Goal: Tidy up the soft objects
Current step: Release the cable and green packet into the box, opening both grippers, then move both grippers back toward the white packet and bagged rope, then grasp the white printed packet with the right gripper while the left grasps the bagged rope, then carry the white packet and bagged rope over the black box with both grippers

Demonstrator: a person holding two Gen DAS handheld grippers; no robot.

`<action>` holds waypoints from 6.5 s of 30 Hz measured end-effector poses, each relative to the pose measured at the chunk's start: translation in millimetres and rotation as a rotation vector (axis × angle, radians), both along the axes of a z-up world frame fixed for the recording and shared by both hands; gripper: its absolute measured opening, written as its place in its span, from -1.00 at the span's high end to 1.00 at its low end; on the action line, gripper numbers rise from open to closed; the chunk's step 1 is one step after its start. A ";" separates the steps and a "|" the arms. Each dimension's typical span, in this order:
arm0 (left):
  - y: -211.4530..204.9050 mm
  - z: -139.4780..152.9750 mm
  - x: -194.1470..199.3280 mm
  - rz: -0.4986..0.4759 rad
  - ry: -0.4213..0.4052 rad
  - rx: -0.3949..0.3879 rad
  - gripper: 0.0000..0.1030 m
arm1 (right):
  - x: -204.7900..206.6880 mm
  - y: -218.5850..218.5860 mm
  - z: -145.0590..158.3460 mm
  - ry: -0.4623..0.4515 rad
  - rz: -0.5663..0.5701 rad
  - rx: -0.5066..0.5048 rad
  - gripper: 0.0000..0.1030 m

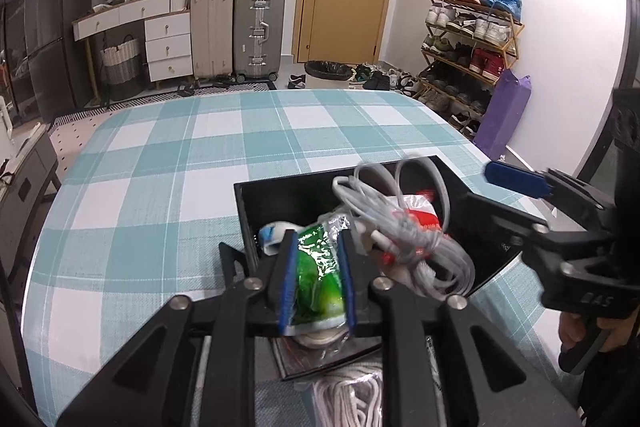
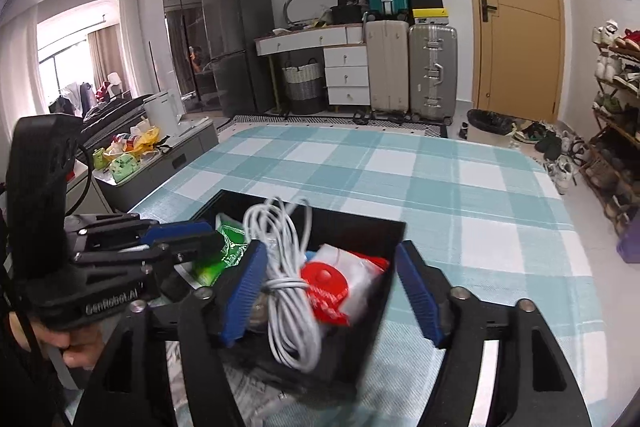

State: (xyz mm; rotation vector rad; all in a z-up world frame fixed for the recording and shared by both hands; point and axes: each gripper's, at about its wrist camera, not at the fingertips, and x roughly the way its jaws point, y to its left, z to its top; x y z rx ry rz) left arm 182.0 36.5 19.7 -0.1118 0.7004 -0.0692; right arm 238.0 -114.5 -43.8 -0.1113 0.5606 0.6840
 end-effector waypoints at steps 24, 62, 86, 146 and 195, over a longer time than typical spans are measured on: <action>-5.3 -4.1 -64.6 0.077 -0.012 0.064 -1.00 | -58.6 -29.9 -20.5 0.067 -0.043 -0.071 -0.99; -10.5 -37.9 -87.3 0.062 0.087 0.067 -1.00 | -62.1 7.4 -75.5 0.223 -0.025 -0.283 -0.99; -6.5 -39.0 -85.5 0.068 0.092 0.048 -1.00 | -57.3 -6.4 -64.5 0.202 -0.037 -0.268 -0.99; -29.4 -49.6 -78.4 0.035 0.187 0.106 -1.00 | -78.9 2.3 -48.9 0.167 0.113 -0.243 0.26; -14.2 8.2 -102.8 0.028 -0.010 -0.014 0.30 | -98.7 -23.2 9.8 0.049 0.112 -0.075 0.26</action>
